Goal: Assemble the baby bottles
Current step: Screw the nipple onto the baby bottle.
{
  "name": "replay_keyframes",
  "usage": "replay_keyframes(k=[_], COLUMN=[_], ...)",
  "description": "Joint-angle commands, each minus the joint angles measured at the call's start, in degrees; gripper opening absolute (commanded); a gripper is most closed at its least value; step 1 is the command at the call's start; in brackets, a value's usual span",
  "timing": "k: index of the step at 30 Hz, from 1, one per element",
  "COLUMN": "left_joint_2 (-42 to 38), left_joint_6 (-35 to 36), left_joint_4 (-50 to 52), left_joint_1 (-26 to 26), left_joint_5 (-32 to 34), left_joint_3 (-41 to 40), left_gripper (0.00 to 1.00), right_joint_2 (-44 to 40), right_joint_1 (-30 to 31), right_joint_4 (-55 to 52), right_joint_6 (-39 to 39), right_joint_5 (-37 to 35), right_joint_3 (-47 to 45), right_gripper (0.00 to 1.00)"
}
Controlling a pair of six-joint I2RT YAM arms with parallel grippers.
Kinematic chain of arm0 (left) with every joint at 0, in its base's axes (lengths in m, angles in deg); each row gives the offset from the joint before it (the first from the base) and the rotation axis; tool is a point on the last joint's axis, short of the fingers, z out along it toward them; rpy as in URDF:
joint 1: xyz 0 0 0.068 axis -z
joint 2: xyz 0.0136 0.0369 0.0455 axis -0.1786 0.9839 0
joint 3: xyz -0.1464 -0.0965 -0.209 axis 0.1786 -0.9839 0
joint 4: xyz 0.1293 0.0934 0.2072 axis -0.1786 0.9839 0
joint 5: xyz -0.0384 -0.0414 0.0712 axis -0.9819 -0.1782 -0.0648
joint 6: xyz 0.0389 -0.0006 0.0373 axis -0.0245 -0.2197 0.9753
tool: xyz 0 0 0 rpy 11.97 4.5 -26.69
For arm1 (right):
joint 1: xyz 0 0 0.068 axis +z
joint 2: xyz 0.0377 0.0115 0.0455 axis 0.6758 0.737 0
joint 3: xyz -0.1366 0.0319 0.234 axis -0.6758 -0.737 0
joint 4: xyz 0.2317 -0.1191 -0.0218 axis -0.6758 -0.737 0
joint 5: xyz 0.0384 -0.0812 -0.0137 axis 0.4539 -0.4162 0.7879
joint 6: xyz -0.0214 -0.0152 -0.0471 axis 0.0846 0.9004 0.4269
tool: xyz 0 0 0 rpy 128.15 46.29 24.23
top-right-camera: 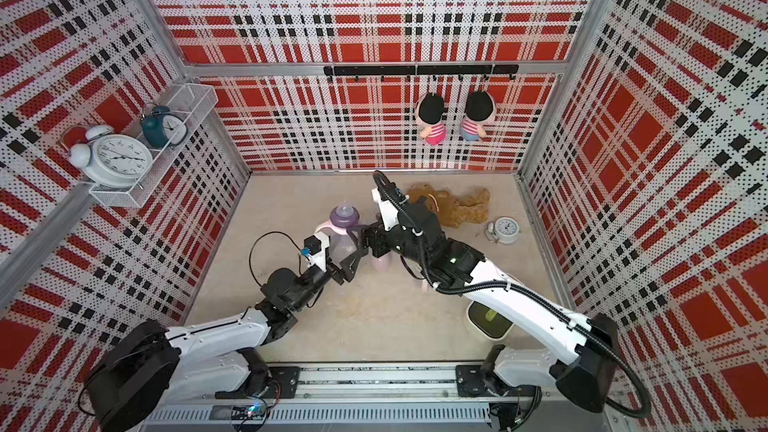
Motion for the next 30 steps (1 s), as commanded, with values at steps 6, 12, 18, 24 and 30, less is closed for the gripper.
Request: replay_keyframes(k=[6, 12, 18, 24, 30], left_joint_2=[-2.1, -1.5, -2.0, -1.3, -1.3], left_joint_6=[-2.4, -4.0, -3.9, -3.9, -4.0], left_joint_4=[0.1, 0.1, 0.4, 0.6, 0.7], left_joint_1=[-1.9, -1.8, -1.8, -1.8, -1.8], left_joint_5=[-25.0, -27.4, -27.1, -27.2, -26.1], left_joint_3=[1.6, 2.0, 2.0, 2.3, 2.2], left_gripper=[0.00, 0.00, 0.00, 0.00, 0.00], right_joint_2=[-3.9, -3.0, -1.5, -1.0, -0.7], right_joint_1=[-3.6, -3.7, -3.7, -3.7, -3.7], right_joint_4=[0.7, 0.5, -0.6, -0.3, 0.3], right_joint_6=[9.9, 11.4, 12.0, 11.8, 11.2], right_joint_5=[20.5, 23.3, 24.5, 23.1, 21.8], right_joint_3=[-1.4, -0.3, 0.6, 0.5, 0.5], right_gripper=[0.86, 0.84, 0.83, 0.80, 0.68])
